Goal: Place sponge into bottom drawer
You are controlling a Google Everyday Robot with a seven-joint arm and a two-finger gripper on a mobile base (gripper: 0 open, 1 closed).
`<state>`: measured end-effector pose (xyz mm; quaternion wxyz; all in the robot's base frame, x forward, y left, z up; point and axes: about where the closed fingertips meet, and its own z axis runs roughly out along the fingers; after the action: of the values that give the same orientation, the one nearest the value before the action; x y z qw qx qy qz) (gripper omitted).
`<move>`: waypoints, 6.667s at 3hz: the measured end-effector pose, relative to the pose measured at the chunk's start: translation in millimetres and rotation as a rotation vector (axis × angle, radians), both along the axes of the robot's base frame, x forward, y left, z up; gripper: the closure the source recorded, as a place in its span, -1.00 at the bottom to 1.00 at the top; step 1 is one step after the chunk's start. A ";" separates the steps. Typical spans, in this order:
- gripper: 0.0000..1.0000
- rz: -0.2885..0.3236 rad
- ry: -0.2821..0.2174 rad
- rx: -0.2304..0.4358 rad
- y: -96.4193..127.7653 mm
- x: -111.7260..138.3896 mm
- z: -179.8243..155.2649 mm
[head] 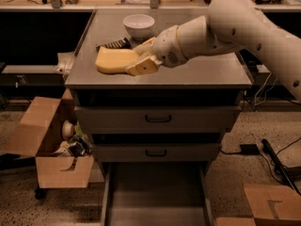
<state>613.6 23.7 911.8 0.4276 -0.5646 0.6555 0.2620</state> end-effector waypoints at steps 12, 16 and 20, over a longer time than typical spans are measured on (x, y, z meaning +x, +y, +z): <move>1.00 -0.281 0.750 -0.263 -217.9 -194.4 -513.6; 1.00 -0.276 0.849 -0.272 -216.4 -142.7 -664.7; -0.69 -0.234 0.968 -0.299 -180.8 -132.5 -741.2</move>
Offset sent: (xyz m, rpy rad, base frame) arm -0.0321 -0.0198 -0.0721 -0.0481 0.0593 0.1375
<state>481.1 -157.0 170.5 0.0163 -0.3565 0.8673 0.3470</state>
